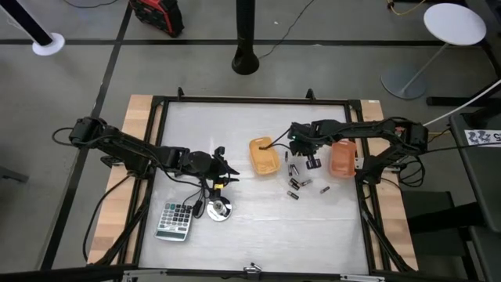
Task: Sort batteries
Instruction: Put the silver battery into the orange bin
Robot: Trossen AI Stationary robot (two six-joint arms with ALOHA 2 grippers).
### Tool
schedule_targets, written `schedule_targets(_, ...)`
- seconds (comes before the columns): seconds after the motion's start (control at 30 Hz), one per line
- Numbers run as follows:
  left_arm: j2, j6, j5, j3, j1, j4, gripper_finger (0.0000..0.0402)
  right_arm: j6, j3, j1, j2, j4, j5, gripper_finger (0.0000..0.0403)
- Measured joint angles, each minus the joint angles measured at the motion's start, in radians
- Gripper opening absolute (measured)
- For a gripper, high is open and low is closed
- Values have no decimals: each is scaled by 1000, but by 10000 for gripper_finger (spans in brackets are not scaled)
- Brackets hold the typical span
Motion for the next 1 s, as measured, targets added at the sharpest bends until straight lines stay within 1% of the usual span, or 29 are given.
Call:
schedule_targets(0.9,0,1,0,0,0,0,88,31,6,0,-2,-226,-11,0)
schedule_targets(1.0,0,1,0,0,0,0,88,31,25,0,-2,-285,-11,0)
